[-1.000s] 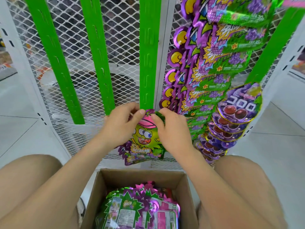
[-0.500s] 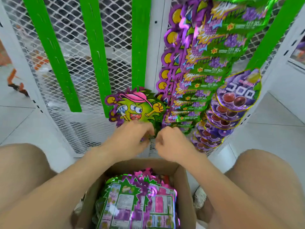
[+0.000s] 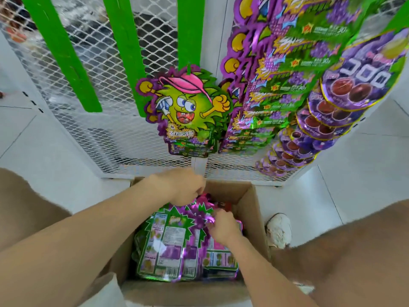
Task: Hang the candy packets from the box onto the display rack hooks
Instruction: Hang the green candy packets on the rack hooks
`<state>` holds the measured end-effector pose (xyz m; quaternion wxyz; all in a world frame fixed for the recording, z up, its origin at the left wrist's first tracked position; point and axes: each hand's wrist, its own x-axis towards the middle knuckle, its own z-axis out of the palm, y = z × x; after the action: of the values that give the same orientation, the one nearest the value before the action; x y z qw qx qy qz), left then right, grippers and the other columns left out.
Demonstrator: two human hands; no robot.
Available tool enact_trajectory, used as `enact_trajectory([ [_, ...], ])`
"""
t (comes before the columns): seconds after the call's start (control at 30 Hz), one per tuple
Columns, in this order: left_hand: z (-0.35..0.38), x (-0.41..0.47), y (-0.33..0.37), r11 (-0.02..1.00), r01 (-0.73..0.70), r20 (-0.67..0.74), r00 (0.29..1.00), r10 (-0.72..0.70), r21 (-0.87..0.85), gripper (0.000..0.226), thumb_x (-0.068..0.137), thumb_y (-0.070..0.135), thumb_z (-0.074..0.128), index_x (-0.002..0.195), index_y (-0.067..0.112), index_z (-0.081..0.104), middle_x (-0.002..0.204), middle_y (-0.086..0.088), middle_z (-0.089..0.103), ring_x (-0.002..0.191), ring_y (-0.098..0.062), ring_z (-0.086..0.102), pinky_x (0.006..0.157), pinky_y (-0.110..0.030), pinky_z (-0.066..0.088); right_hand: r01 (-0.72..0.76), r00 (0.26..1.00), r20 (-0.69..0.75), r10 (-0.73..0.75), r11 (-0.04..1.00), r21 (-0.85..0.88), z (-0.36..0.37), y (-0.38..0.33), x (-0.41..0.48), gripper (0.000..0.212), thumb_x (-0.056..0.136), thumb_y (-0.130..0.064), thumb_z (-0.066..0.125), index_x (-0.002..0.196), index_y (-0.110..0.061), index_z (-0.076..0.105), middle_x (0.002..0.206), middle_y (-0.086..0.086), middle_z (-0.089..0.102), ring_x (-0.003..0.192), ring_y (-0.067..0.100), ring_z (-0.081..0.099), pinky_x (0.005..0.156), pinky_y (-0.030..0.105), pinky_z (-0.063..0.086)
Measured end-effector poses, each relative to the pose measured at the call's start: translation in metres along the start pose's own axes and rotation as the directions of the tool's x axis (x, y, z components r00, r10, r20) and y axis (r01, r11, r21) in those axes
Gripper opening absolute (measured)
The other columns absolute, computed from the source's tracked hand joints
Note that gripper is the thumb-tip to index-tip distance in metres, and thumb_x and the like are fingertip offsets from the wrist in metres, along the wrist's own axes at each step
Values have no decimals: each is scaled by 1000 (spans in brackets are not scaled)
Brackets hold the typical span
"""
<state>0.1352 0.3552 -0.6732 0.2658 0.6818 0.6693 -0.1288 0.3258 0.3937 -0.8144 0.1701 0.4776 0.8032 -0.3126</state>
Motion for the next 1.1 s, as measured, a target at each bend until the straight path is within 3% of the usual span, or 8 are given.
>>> enact_trajectory([
  [0.2,11,3,-1,998,32,68,997,-35,56,19,103,11,48,105,23,63,97,-3,61,87,-30,66,76,-50,57,47,998,-21,-53,975,-217,48,-39,0,103,85,-70,67,162,-18,21,158,15,35,147,38,32,119,53,30],
  [0.3,14,-1,-3,998,46,80,996,-49,35,26,103,11,48,120,26,61,108,-5,63,91,-28,65,76,-45,56,-26,999,-43,17,975,-222,49,-31,9,79,86,-61,72,143,-16,43,140,11,52,135,34,45,111,49,37],
  [0.43,8,-11,1,994,104,122,987,-108,33,27,100,4,50,120,17,63,111,-10,64,92,-29,67,69,-39,50,72,997,-35,-65,967,244,27,-22,14,25,97,-30,67,82,-21,49,79,2,58,76,21,59,71,34,55],
  [0.63,-13,-28,19,914,320,-15,943,-334,-249,40,111,36,41,106,5,66,93,-11,55,65,-26,56,58,-29,50,323,924,-341,-175,833,449,-59,-42,-14,18,93,-20,69,86,-33,59,73,-10,63,68,13,60,64,30,44],
  [0.73,-23,-31,29,484,278,26,885,-465,-830,53,101,62,54,96,10,63,94,-12,67,84,-35,76,72,-39,65,426,871,-416,-263,825,371,-92,-52,-39,28,93,-20,65,68,-20,53,57,5,57,56,25,59,56,37,44],
  [0.83,-30,-32,31,170,147,50,878,-476,-974,37,95,49,72,107,13,66,101,-11,73,78,-30,77,70,-40,66,482,841,-394,-371,846,230,-112,-61,-67,25,92,-33,69,75,-18,57,59,0,59,61,22,60,60,35,47],
  [1.0,-42,-45,18,336,63,-117,865,-488,-940,41,108,27,61,147,20,56,145,-6,59,134,-29,55,96,-36,42,429,826,-399,-398,903,-13,-157,-48,-90,57,80,-43,80,133,-34,63,118,-10,74,103,10,70,95,39,59],
  [1.1,-53,-55,10,563,5,-264,880,-395,-826,13,106,29,64,113,26,73,118,-5,73,92,-22,66,80,-37,51,477,680,-680,-273,869,128,-191,-42,-95,42,86,-22,78,126,-26,66,102,-8,68,80,9,67,87,37,58],
])
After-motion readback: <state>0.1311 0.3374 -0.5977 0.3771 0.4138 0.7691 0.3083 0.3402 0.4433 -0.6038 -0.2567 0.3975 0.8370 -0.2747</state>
